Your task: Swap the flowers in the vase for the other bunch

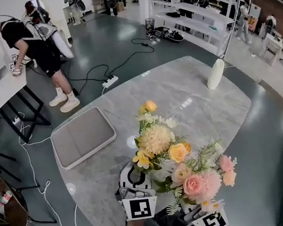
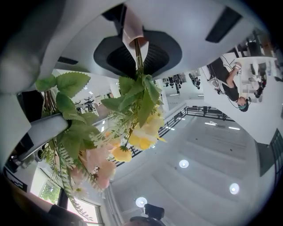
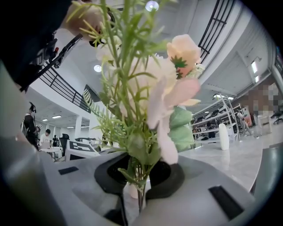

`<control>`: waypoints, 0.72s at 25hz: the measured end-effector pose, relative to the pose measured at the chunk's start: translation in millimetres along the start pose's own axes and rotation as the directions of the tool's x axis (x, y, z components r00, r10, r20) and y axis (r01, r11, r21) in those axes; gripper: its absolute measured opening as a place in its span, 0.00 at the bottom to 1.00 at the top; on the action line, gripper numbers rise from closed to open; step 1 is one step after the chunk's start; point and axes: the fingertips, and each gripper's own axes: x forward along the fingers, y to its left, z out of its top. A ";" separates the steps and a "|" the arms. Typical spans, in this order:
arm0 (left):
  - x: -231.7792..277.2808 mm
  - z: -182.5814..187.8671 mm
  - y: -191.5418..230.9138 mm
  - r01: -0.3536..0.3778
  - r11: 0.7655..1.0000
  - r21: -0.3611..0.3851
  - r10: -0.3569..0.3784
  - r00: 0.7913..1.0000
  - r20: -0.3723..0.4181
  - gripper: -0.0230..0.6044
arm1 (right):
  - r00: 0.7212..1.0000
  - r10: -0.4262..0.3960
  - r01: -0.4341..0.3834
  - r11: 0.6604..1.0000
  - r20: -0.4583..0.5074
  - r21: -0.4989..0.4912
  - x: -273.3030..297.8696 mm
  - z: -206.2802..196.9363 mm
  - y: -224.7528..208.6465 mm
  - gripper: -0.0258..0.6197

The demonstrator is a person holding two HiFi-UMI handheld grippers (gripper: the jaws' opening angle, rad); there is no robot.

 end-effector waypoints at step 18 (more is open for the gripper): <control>-3.8 44.4 37.3 -0.033 0.981 -0.191 0.050 0.995 0.085 0.13 | 0.999 -0.011 0.009 0.999 0.037 0.050 9.2 39.7 -11.1 0.15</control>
